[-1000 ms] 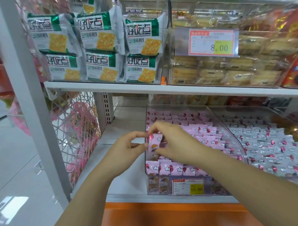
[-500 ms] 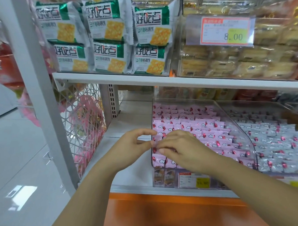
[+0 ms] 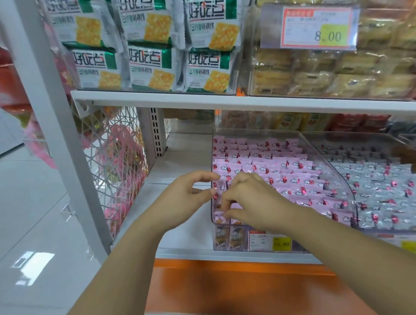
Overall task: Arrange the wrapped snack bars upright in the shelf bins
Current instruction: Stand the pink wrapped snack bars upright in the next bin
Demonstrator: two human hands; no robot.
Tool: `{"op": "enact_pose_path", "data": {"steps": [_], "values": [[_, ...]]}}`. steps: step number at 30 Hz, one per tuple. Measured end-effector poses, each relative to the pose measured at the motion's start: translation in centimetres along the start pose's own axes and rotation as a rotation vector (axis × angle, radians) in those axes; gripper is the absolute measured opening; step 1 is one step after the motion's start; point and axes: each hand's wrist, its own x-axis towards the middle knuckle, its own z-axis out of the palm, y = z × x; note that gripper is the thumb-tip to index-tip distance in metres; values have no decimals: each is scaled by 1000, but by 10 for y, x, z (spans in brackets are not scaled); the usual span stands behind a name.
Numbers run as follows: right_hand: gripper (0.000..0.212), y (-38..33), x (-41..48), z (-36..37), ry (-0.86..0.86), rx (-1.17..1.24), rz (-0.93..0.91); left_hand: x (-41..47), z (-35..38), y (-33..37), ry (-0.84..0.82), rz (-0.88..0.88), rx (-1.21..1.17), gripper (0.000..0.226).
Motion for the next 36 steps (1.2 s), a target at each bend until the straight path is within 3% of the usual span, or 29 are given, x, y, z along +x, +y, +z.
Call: {"op": "enact_pose_path", "data": {"steps": [3,7,10,12,15,19,23,27,33,36], "values": [[18,4,-3,0,-72,32,-61,-2,3,4,11,11,14,28],[23,10,-22,-5,33,306,-7,-4,4,1,55,47,152,27],[28,33,-55,-11,216,247,83,-6,11,4,187,153,388,28],[31,49,-82,-11,234,158,145,-10,23,12,236,273,455,29],[49,64,-118,0,187,-14,200,-21,57,26,99,351,568,40],[86,68,-130,10,14,-173,167,-21,92,26,-134,202,886,57],[102,76,-119,10,-98,-95,226,-1,94,24,-240,86,873,55],[57,77,-100,7,-140,-41,286,15,98,23,-234,26,829,51],[41,77,-81,15,80,95,344,20,103,23,-131,5,775,49],[34,77,-87,3,297,250,295,18,98,25,-94,28,659,48]]}}
